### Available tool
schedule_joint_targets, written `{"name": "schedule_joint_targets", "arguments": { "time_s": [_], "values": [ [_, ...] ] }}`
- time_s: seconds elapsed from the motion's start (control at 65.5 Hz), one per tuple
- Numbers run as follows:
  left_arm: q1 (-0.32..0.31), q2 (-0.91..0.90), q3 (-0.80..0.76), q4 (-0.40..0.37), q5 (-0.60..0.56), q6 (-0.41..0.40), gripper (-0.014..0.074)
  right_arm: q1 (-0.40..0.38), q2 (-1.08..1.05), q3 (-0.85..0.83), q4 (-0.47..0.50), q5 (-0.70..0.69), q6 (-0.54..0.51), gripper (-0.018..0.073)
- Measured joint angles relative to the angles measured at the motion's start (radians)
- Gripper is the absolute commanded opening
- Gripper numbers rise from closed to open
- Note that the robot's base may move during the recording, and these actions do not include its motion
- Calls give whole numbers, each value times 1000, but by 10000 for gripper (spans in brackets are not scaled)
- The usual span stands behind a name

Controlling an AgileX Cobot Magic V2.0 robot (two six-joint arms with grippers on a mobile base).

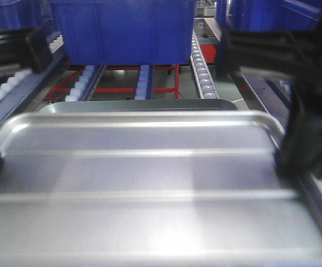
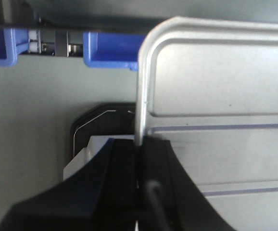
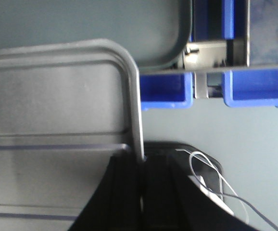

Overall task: Grab silver tray and stack on right shelf
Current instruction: 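Lower the held tray with both grippers onto the tray on the shelf, then open both grippers to release the stacked tray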

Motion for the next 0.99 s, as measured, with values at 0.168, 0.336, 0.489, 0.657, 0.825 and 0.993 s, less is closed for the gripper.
{"name": "schedule_joint_targets", "arguments": {
  "time_s": [0.168,0.336,0.489,0.657,0.825,0.993],
  "values": [
    [185,33,0,-67,-145,207,-99,-153,68,-38,3,-162,-132,59],
    [312,130,-1,-146,-260,387,-100,-224,218,-144,6,-204,-203,59],
    [356,225,-5,-148,-359,457,-100,-252,385,-236,-10,-210,-221,59],
    [385,312,-55,-126,-393,472,-99,-271,498,-288,-25,-238,-221,59],
    [398,397,-119,-113,-391,483,-100,-282,527,-312,-32,-253,-219,59],
    [398,460,-161,-109,-387,485,-100,-286,534,-314,-36,-253,-219,59]
  ]
}}
